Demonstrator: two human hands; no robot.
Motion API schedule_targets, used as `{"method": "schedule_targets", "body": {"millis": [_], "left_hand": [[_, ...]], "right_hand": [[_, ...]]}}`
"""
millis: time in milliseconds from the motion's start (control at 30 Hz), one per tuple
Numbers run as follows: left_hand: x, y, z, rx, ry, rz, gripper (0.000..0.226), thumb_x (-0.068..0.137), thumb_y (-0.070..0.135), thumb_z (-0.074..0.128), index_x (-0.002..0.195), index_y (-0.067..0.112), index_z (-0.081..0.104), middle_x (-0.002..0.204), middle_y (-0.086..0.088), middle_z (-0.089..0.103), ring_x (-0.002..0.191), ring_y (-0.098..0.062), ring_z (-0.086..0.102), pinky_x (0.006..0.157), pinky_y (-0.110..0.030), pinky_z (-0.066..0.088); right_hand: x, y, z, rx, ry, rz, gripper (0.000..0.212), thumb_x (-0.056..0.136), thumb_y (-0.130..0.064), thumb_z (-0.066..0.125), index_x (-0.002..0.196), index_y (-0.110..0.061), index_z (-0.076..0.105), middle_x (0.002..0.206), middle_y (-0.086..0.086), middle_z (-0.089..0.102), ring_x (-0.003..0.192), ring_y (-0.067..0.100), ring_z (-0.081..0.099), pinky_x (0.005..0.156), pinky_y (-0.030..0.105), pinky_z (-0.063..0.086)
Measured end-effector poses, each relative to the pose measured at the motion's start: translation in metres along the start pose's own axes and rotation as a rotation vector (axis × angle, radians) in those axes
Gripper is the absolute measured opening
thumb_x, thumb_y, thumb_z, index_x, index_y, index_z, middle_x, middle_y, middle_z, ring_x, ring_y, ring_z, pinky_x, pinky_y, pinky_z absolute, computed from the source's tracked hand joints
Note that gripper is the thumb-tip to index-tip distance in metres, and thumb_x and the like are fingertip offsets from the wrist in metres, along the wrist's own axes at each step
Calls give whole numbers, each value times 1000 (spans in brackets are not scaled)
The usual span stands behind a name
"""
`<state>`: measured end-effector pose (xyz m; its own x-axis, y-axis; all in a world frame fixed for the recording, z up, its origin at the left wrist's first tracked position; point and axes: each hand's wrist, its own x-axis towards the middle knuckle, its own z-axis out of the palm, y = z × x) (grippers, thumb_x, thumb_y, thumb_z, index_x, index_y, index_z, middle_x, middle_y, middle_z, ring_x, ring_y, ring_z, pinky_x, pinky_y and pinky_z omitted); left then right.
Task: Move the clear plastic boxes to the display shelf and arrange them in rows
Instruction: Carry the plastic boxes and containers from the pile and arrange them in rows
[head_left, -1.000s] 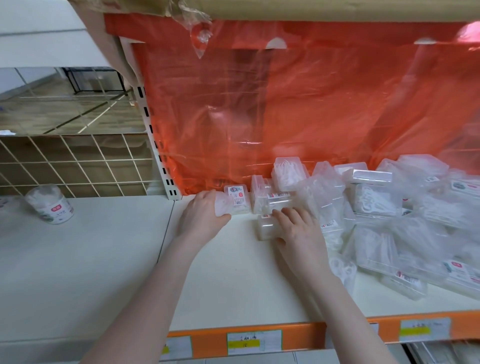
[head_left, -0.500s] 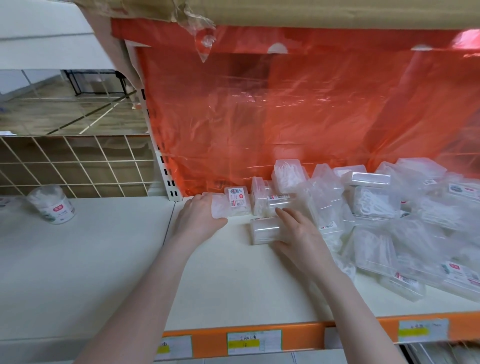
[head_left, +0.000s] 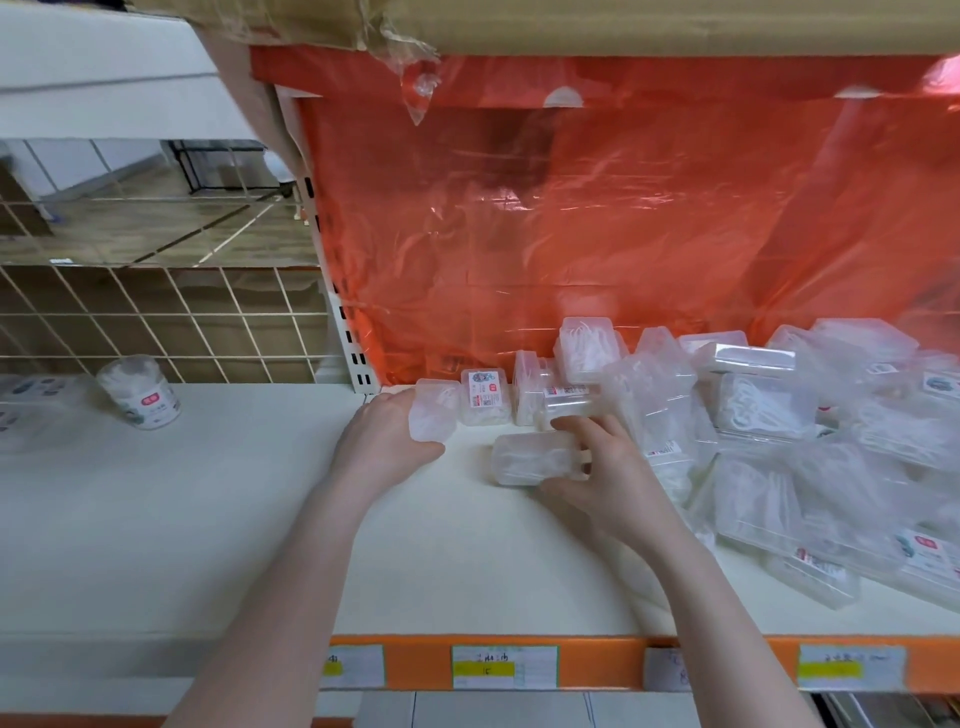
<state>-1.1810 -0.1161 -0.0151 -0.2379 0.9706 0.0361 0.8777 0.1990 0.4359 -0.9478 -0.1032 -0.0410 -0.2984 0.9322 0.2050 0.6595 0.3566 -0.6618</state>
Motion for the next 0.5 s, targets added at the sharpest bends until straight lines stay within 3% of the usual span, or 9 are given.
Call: {"method": "schedule_targets", "body": {"millis": [100,233,500], "left_hand": [[-16,-1,-7,-1,4,-30,69,80,33,68,140,15,39,143,-3,42,130,-21,39,95,-28,34],[-39,0,-13,41,9,-64,68,80,32,68,139,14,40,138,-5,46,127,-21,41,93,-27,35],[-80,-10,-24,86,-3,-171,78,80,35,70,146,20,31,146,-2,38,133,-18,35,101,-27,31]], "right_hand": [[-4,-3,-1,95,21,-28,60,67,-21,79,123,-25,56,106,-9,45,94,12,55,87,33,49],[-11,-4,1,226,39,-66,60,67,-25,80,121,-34,56,107,-18,47,94,6,54,84,30,50],[-13,-17,9,268,32,-142,53,68,-21,80,117,-28,60,107,-11,53,96,8,52,84,24,43]]}}
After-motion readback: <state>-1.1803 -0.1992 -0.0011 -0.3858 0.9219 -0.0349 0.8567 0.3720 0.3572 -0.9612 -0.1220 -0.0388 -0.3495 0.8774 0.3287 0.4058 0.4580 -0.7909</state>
